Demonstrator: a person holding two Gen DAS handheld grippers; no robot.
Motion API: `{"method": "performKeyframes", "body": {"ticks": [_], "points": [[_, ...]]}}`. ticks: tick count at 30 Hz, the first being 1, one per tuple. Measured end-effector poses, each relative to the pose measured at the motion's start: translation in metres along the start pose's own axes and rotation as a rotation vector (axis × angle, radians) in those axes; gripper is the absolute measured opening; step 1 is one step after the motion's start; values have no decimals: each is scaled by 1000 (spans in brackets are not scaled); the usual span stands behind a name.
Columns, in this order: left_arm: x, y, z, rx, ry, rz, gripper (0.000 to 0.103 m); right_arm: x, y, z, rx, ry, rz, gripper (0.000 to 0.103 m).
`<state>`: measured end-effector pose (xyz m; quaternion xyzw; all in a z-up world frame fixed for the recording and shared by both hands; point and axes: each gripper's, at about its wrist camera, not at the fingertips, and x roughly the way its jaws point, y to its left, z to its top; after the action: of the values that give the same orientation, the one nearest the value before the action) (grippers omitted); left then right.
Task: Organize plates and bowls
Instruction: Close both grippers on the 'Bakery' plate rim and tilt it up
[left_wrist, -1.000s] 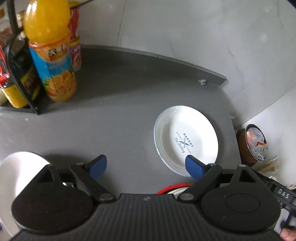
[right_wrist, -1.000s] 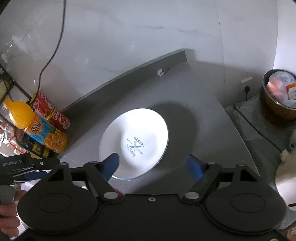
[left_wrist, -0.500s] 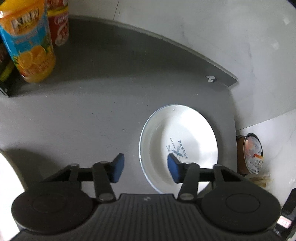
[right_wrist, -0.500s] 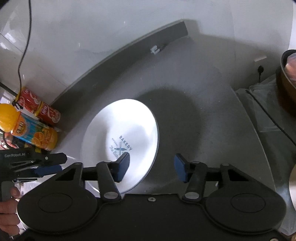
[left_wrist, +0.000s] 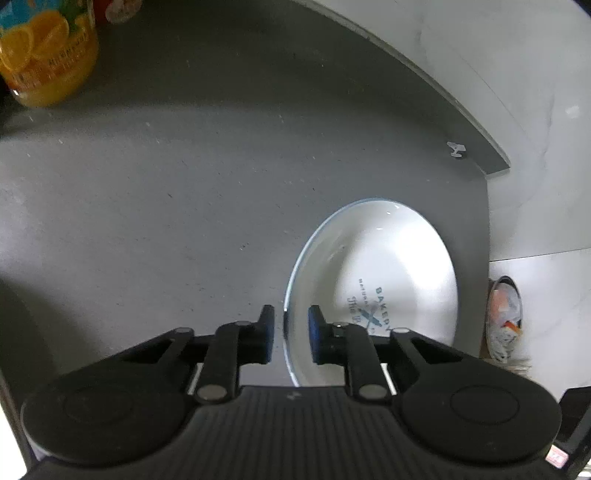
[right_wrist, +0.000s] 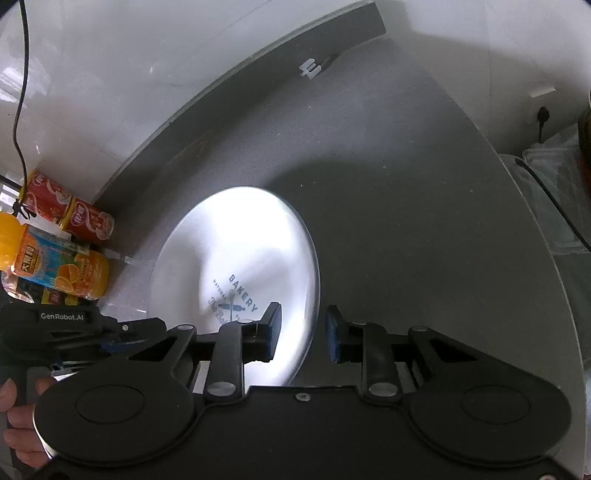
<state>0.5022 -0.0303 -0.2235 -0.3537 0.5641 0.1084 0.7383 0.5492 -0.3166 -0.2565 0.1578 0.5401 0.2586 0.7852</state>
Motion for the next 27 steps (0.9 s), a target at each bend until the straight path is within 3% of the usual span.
{"method": "performKeyframes", "body": {"ticks": [4,18,22,27], "points": [[6,2,4,-2,3,4,8,8,2,2,-22,16,-15,21],[13,11,-4,-47,35,-49,7,11,-6,6,2,2,11,11],[9,3,-6,17,23,-44,8,5,6,0,-93,-43,-5,11],[-9,4,-4,3,-14,-90,7,-8,11,0,-127,-69,26,10]]}}
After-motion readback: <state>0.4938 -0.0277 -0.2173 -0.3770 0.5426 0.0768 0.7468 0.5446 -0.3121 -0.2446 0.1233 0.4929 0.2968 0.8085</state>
